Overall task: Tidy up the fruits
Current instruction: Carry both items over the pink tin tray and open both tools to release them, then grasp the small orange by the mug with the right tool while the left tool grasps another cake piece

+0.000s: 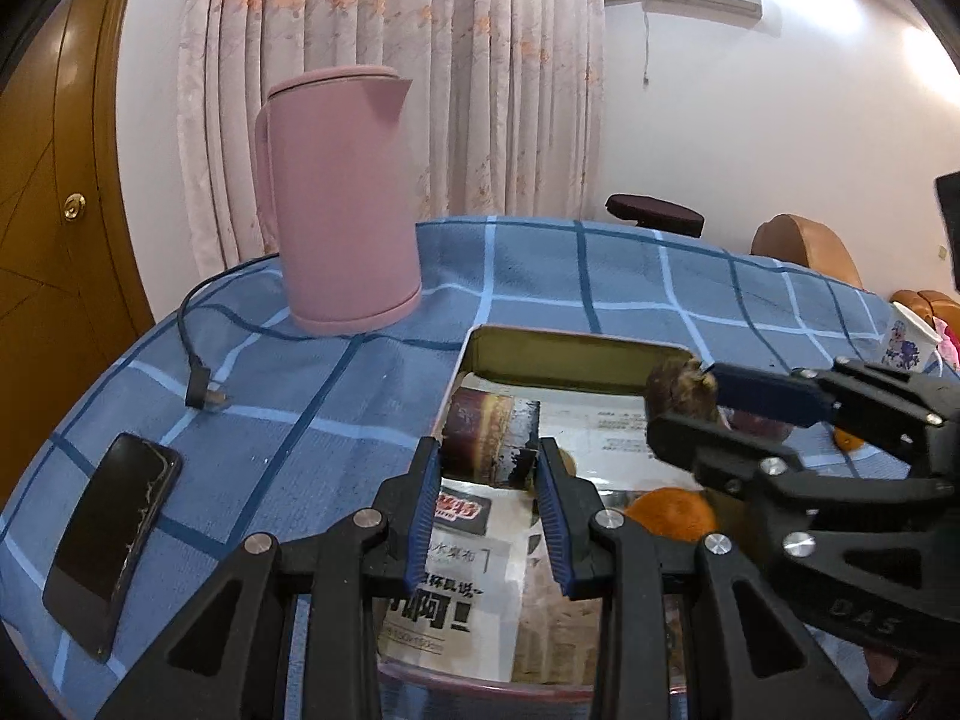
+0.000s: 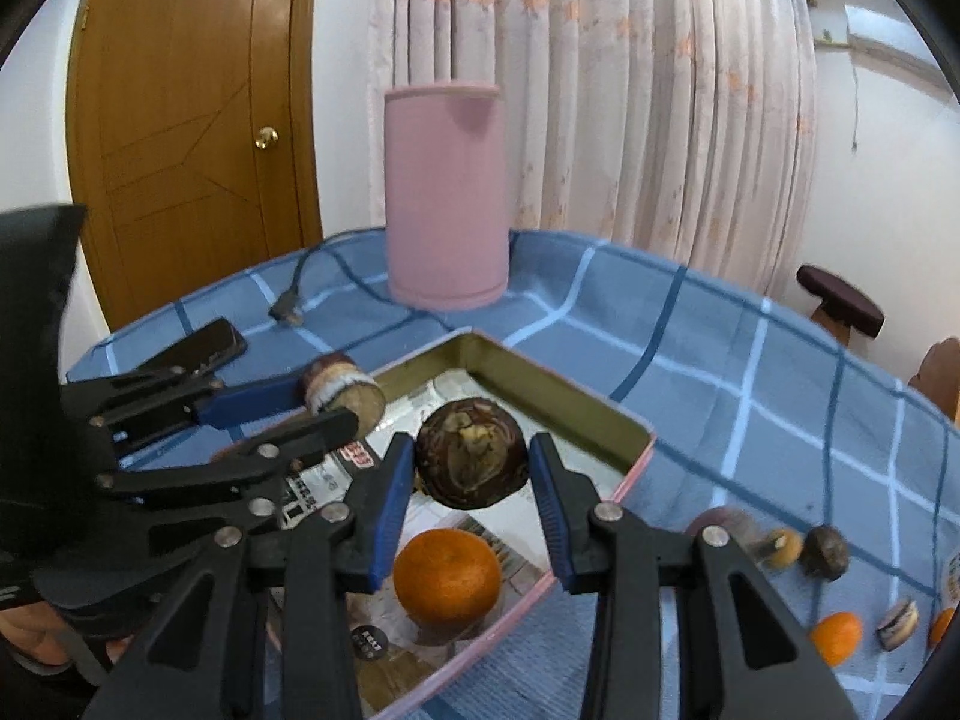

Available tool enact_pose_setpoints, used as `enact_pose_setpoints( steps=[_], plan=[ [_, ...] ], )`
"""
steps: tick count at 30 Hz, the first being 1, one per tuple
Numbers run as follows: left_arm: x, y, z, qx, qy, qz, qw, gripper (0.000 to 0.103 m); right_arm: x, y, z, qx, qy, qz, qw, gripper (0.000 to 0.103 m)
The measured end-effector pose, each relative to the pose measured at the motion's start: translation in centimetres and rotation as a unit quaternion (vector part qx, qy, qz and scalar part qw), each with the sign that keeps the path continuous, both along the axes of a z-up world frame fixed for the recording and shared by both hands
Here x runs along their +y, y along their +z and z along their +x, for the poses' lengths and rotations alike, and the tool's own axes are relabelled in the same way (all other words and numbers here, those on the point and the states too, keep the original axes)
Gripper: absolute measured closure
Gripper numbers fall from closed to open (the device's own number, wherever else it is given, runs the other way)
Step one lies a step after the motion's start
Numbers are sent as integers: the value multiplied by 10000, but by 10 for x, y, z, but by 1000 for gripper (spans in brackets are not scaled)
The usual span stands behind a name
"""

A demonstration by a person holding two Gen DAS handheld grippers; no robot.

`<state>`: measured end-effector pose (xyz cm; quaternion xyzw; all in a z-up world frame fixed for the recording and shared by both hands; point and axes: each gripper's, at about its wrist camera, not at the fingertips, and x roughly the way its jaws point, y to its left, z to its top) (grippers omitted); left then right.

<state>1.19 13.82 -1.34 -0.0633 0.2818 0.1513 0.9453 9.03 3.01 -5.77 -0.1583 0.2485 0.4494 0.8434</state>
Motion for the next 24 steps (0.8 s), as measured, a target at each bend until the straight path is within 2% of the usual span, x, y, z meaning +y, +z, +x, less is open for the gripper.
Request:
enact_pose_setpoints(
  steps=[7,12,14,16,20,24],
  plan=[
    [5,-6,-2,80,38,-49,9999,69,9,-12,1,216,165,-211,9994,60],
    [8,-5,-7,115,204,-78,9997,65,5,-10,-5,202,280,-182,9992,39],
    [3,-1,-10,51,173,-61,9998,54,-3,-5,-7,159,272,-113,9994,37],
    [-3,5,-12,-30,113,-21,9999,47,-17,1,-8,45,194,-63,9998,35],
    [-28,20,-6,-188,-181,29,9997,47,-59,12,0,-96,-144,94,9998,28],
    [-63,31,11,-197,-682,-30,9975,46,-114,21,22,-205,-768,125,9968,26]
  ],
)
